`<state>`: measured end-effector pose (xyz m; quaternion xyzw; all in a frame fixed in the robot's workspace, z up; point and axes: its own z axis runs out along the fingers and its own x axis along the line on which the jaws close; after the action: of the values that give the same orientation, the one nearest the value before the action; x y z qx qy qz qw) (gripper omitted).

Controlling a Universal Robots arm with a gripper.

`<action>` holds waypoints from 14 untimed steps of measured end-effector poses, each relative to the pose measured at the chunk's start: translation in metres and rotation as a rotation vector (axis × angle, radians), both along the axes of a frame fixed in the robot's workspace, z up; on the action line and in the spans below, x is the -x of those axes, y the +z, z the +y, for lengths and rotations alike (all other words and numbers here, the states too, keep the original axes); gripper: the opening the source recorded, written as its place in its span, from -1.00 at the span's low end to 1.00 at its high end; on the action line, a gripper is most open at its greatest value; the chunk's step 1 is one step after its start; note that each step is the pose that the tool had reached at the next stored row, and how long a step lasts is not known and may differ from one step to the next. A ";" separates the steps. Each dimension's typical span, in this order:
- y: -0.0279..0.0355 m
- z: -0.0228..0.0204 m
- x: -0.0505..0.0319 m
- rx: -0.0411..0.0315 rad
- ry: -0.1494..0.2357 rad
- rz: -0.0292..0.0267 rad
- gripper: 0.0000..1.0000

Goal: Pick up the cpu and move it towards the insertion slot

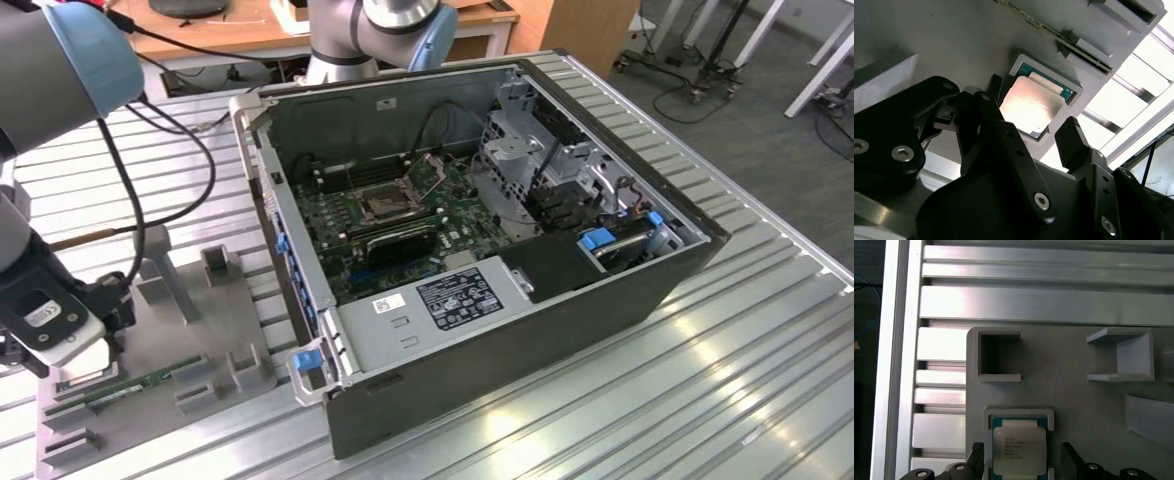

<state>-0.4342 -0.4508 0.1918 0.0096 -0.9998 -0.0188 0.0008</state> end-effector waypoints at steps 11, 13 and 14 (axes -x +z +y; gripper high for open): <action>-0.0049 0.0004 0.0000 0.0001 0.000 0.0001 0.41; -0.0059 0.0005 0.0000 -0.0001 0.000 -0.0001 0.41; -0.0064 0.0005 0.0000 -0.0001 0.000 0.0000 0.41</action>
<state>-0.4342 -0.4503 0.1854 0.0095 -0.9998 -0.0188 0.0008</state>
